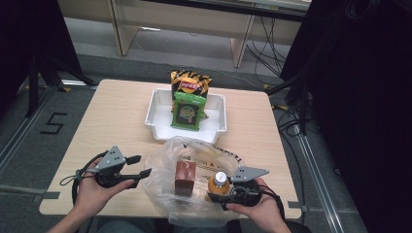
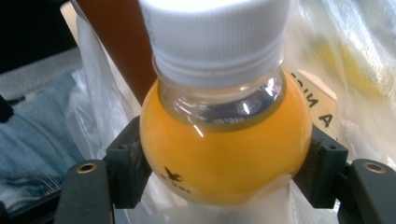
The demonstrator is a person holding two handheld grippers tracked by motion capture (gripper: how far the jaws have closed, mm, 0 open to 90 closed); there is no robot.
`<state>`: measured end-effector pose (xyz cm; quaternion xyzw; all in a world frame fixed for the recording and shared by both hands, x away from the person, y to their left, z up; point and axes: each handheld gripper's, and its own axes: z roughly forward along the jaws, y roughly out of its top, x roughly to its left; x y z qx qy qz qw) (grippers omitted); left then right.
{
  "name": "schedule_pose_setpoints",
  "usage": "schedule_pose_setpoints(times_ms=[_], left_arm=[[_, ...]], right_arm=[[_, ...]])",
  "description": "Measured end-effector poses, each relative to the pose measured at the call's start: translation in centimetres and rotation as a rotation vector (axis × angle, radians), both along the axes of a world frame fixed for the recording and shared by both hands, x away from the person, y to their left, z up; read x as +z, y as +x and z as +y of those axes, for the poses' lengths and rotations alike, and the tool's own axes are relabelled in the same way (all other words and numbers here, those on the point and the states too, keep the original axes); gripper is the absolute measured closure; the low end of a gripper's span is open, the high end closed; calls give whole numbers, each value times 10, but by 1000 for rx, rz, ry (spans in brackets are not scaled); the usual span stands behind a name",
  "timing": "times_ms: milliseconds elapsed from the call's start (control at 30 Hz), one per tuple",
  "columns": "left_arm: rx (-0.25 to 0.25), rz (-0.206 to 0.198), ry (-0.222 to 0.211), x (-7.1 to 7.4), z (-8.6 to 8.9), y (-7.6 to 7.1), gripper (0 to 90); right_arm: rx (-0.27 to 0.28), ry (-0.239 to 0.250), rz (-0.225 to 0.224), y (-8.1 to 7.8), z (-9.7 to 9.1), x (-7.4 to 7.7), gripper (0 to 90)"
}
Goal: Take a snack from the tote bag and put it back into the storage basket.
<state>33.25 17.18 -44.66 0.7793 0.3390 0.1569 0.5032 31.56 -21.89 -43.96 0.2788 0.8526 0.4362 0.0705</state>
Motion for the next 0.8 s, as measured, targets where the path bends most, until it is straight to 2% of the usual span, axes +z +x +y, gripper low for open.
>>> schedule_pose_setpoints(times_ms=[67,100,133,167,233,300,367,400,467,500,533,600,800], left_arm=[[2,1,2,0,0,0,381],[1,-1,1,0,0,0,381],[1,-1,0,0,0,0,381],[-3,-2,-5,0,0,0,381],[-1,-2,-4,0,0,0,381],[4,-1,1,0,1,0,381],[-2,-3,-3,0,1,0,381],[3,-2,-4,0,1,0,381],[3,-3,-4,0,1,0,381],[4,-3,-4,0,1,0,381],[5,-3,-6,0,1,0,381],[4,-8,0,1,1,0,381],[10,-3,-5,1,1,0,381]], right_arm=[[-24,16,25,-2,0,3,319],[-11,10,11,-1,0,5,320],[-20,17,1,-1,0,6,319],[-26,24,15,-2,0,8,319],[-34,38,-6,-2,0,12,320],[-54,57,9,-2,1,16,320],[-43,54,-32,1,0,20,320],[-68,72,-15,-1,1,21,320],[-67,69,-24,0,1,25,320],[-85,81,-16,0,1,27,321],[-71,76,-40,3,1,28,320],[-104,86,-24,2,2,32,321],[-127,106,-45,8,3,42,321]])
